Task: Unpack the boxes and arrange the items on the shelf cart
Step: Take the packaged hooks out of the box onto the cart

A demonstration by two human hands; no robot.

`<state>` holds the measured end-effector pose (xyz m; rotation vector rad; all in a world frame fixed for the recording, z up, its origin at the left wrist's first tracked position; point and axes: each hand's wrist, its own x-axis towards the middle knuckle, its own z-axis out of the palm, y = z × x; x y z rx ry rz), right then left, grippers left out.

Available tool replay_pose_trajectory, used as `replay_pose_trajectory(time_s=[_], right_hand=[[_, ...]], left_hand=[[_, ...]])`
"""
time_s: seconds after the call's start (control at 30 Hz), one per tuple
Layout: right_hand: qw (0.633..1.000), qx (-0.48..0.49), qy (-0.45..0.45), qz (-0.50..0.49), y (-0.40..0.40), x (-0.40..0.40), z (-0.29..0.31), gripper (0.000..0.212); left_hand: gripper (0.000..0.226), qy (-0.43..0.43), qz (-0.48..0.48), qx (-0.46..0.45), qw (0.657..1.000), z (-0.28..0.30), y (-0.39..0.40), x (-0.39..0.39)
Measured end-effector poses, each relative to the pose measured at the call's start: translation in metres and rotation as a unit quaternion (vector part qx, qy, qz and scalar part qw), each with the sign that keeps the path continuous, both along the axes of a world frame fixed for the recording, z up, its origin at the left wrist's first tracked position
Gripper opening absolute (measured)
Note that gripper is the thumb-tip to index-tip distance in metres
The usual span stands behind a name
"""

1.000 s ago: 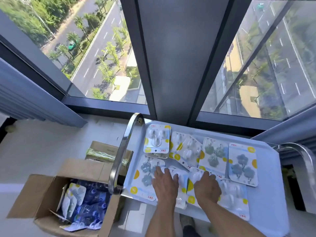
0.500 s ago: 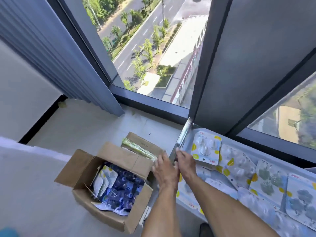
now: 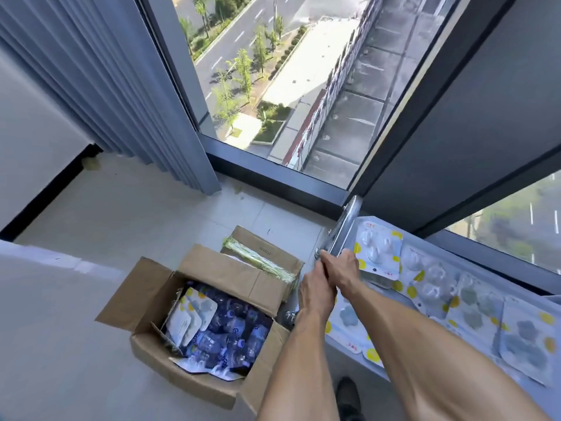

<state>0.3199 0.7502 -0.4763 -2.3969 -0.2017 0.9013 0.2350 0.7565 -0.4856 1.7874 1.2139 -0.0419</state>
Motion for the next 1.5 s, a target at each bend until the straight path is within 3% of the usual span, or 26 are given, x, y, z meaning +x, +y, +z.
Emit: replay_pose_trajectory(time_s=[0.2, 0.57, 0.83, 1.0, 1.07, 1.2, 1.33, 1.43, 1.5], right_hand=[[1.000, 0.006, 0.010, 0.020, 0.046, -0.017, 0.000, 0.043], [0.996, -0.013, 0.006, 0.086, 0.062, -0.007, -0.002, 0.043], [0.992, -0.018, 0.026, 0.119, 0.067, 0.010, -0.001, 0.039], [0.984, -0.015, 0.056, 0.167, 0.055, 0.014, 0.007, 0.039], [0.981, -0.015, 0.051, 0.185, 0.041, 0.015, 0.011, 0.036], [0.993, -0.075, -0.028, 0.088, -0.026, 0.036, 0.018, 0.026], [0.987, -0.146, -0.073, 0.016, -0.106, 0.081, 0.024, 0.027], [0.982, -0.167, -0.084, -0.017, -0.154, 0.113, 0.026, 0.035], [0.976, -0.198, -0.085, -0.023, -0.181, 0.129, 0.027, 0.043]], left_hand=[[0.026, 0.019, -0.018, 0.010, 1.000, 0.003, 0.046, -0.023], [0.024, -0.004, 0.018, 0.023, 1.000, 0.017, 0.055, -0.019], [0.021, 0.020, 0.023, 0.025, 0.999, 0.013, 0.057, -0.002], [0.031, 0.079, 0.023, 0.061, 0.995, 0.010, 0.046, 0.007], [0.029, 0.094, 0.021, 0.066, 0.993, 0.009, 0.043, 0.009], [0.035, 0.143, 0.048, 0.093, 0.984, 0.004, 0.035, 0.019], [0.068, 0.249, 0.081, 0.151, 0.953, 0.012, 0.018, 0.044], [0.077, 0.235, -0.022, 0.253, 0.938, 0.022, -0.016, 0.065], [0.072, 0.206, -0.102, 0.267, 0.936, 0.023, -0.048, 0.086]])
